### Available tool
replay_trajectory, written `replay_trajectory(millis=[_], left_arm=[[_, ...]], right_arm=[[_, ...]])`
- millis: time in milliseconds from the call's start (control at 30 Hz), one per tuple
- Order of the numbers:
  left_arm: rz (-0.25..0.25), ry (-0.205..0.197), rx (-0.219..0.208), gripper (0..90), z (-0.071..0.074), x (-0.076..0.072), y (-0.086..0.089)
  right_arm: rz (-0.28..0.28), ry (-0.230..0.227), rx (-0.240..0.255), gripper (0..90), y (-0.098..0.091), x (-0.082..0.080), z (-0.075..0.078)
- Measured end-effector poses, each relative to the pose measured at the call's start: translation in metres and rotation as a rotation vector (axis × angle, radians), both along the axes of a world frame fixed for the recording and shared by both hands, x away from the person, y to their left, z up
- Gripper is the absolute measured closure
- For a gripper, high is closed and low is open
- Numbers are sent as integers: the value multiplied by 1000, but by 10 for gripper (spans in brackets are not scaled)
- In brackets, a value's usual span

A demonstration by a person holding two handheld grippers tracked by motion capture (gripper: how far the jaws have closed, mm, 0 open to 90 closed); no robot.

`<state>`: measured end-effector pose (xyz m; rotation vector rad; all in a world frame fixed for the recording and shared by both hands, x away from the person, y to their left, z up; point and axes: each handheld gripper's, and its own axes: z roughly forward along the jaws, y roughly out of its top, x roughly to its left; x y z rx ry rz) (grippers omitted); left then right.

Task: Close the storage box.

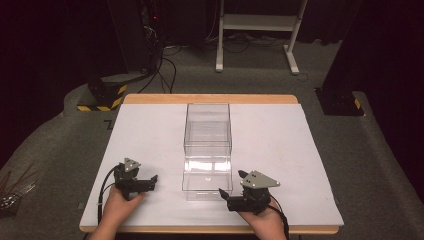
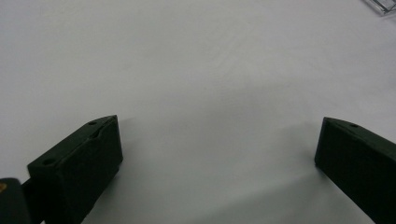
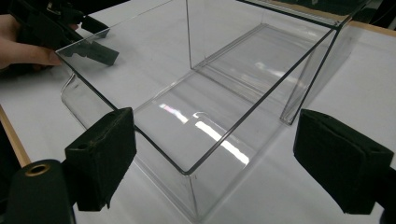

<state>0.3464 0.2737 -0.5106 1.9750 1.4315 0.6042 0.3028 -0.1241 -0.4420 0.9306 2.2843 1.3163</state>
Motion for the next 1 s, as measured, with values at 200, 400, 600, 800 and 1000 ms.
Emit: replay_trajectory(millis=[200, 400, 600, 800, 1000], left_arm=[[1, -2, 2, 11, 0, 0, 0], [1, -2, 2, 11, 0, 0, 0], [1, -2, 2, 11, 0, 0, 0], [1, -2, 2, 11, 0, 0, 0], [1, -2, 2, 11, 0, 0, 0]], right_arm=[[3, -2, 4, 134, 0, 1, 0], [2, -10, 7, 131, 1, 1, 1], [-9, -12, 15, 127, 1, 3, -1], [-16, -17, 18, 127, 1, 5, -1], [-22, -16, 21, 127, 2, 10, -1]])
